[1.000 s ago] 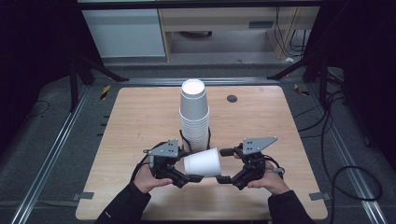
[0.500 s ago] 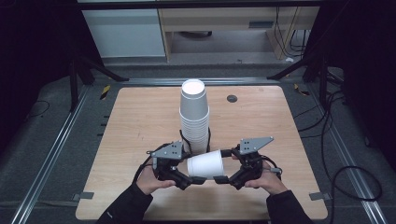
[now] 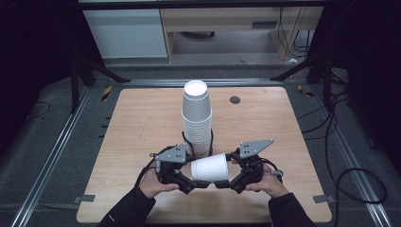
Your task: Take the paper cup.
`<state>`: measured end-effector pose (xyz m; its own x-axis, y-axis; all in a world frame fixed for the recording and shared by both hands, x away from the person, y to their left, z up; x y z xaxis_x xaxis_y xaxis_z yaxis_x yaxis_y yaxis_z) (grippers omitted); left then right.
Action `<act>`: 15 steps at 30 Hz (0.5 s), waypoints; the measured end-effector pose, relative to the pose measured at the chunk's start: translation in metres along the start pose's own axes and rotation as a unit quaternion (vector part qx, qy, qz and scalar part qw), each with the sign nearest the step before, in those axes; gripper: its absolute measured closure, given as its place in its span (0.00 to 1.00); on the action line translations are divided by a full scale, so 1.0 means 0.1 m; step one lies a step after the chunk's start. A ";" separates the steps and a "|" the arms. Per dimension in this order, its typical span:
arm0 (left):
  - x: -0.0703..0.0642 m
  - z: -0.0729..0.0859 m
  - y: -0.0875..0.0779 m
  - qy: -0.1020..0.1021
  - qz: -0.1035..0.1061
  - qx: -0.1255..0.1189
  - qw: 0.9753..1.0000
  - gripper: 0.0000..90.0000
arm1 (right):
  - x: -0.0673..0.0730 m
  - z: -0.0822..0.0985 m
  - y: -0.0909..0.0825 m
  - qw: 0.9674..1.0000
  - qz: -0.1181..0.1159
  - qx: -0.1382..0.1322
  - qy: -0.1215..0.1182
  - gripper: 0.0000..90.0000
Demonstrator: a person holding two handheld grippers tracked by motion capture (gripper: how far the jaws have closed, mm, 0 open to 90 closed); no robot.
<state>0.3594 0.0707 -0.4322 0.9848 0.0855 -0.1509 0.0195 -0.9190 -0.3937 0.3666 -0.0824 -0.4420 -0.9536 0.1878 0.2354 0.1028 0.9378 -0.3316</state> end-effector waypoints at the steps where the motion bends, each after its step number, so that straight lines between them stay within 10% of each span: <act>1: 0.00 0.00 0.00 0.001 0.001 0.000 1.000 0.24 | 0.00 0.00 0.00 1.000 -0.001 0.000 0.000 0.07; 15: 0.01 0.01 0.01 -0.007 0.004 0.004 1.000 0.25 | 0.00 0.02 0.00 1.000 -0.010 0.001 0.003 0.11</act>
<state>0.3598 0.0707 -0.4336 0.9825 0.0833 -0.1665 0.0101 -0.9168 -0.3991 0.3660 -0.0836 -0.4440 -0.9538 0.1709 0.2471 0.0832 0.9406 -0.3291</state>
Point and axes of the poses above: each handheld gripper's, and its own axes: y roughly forward along the jaws, z roughly out of its underside, x roughly to its left, the point moved 6 cm from there along y, roughly forward along the jaws, and after that the axes turned 2 degrees about z, right-handed, at the moved point
